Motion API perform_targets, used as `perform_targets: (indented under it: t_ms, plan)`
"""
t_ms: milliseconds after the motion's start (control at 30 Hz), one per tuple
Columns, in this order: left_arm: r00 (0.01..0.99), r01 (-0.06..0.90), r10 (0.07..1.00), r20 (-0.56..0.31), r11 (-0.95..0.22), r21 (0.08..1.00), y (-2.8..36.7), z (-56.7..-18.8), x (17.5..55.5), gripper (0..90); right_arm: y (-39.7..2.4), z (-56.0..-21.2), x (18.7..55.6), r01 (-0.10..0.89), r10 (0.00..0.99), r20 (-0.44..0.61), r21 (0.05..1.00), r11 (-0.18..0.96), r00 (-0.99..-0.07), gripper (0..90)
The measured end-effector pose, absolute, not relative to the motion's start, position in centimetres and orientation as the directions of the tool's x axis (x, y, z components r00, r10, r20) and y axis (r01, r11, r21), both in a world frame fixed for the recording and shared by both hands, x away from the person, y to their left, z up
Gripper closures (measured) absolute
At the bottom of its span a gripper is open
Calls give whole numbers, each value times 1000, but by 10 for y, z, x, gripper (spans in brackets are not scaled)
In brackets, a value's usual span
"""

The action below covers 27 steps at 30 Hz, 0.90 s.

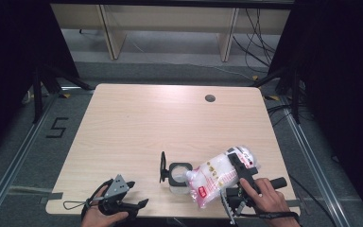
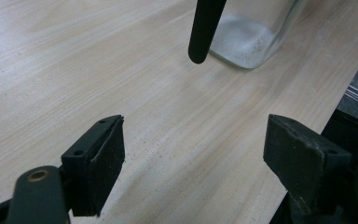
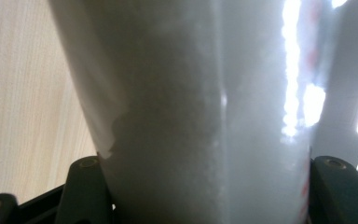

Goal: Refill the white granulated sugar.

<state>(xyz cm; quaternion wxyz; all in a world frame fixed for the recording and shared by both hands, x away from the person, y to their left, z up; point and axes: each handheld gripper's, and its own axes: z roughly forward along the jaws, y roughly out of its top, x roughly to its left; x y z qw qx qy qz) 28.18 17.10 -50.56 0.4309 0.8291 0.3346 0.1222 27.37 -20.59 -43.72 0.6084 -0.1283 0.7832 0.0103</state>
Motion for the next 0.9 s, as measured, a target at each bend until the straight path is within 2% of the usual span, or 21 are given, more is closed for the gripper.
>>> perform_targets:
  t_ms: [100,233,267,300,333,433,600,700,900]
  plan:
    - [748,453,658,-89,-408,793,171,-505,282,199,-203,-434,275,-268,-227,-955,-172,948,-190,408]
    - [748,453,658,-88,-407,793,171,-505,281,199,-202,-435,273,-241,-203,-954,-149,959,-221,408]
    - [747,453,658,-89,-407,793,171,-505,281,199,-203,-437,276,-274,-200,-961,-143,951,-192,407]
    - [748,452,658,-88,-408,794,171,-505,281,199,-202,-434,275,-262,-235,-951,-179,948,-201,408]
    - [748,452,658,-88,-407,794,171,-505,282,199,-204,-436,273,-216,-197,-952,-146,965,-234,408]
    - [746,452,660,-87,-406,794,171,-505,282,199,-204,-434,276,-263,-240,-952,-186,947,-191,408]
    - [747,453,659,-88,-408,793,171,-505,282,199,-204,-436,272,-222,-199,-954,-149,964,-225,408]
    - [746,452,660,-88,-405,794,171,-505,282,199,-203,-434,274,-259,-241,-951,-187,947,-193,408]
    - [746,454,660,-89,-406,793,171,-505,282,199,-203,-436,275,-272,-236,-955,-182,945,-182,408]
